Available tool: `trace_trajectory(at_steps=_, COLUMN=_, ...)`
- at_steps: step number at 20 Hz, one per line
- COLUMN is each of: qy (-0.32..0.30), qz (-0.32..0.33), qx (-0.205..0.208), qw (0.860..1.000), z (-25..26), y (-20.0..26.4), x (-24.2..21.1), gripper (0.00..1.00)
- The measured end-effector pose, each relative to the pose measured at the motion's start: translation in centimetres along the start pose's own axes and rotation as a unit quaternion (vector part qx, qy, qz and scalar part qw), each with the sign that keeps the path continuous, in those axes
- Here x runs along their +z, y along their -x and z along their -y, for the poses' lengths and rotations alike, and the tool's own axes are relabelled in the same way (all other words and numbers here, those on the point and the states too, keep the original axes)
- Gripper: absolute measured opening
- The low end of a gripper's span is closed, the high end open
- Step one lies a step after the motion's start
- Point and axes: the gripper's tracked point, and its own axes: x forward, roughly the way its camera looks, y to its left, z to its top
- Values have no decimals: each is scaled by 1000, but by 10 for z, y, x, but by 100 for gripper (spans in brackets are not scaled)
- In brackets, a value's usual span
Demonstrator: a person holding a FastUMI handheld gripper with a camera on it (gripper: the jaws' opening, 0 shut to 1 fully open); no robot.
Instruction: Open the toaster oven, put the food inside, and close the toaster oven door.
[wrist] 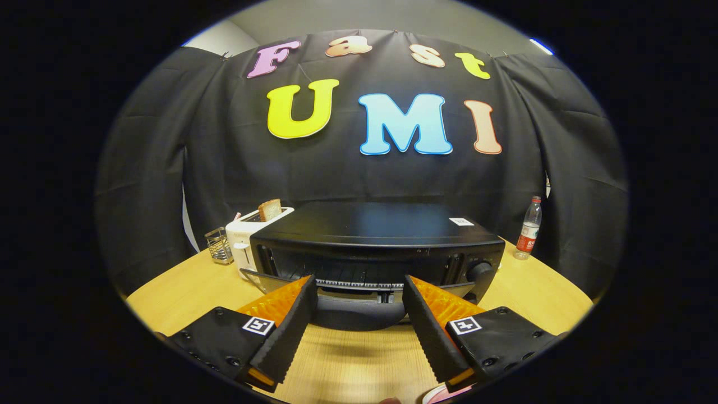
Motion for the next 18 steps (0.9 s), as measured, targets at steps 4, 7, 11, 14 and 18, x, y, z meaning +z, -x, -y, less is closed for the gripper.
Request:
trace_trajectory(at_steps=4, qy=3, qz=-12, qx=-2, qw=1000, z=-1, y=15, x=-17, gripper=97)
trace_trajectory(at_steps=7, qy=6, qz=-20, qx=-9, qw=1000, z=-2, y=22, x=-28, gripper=97)
trace_trajectory(at_steps=11, qy=14, qz=-38, qx=-17, qw=999, z=-3, y=32, x=-46, gripper=97)
trace_trajectory(at_steps=14, qy=19, qz=-59, qx=-18, qw=998, z=-4, y=39, x=-64, gripper=97)
trace_trajectory(at_steps=18, qy=23, qz=-97, qx=-11, qw=995, z=-7, y=47, x=-88, gripper=97)
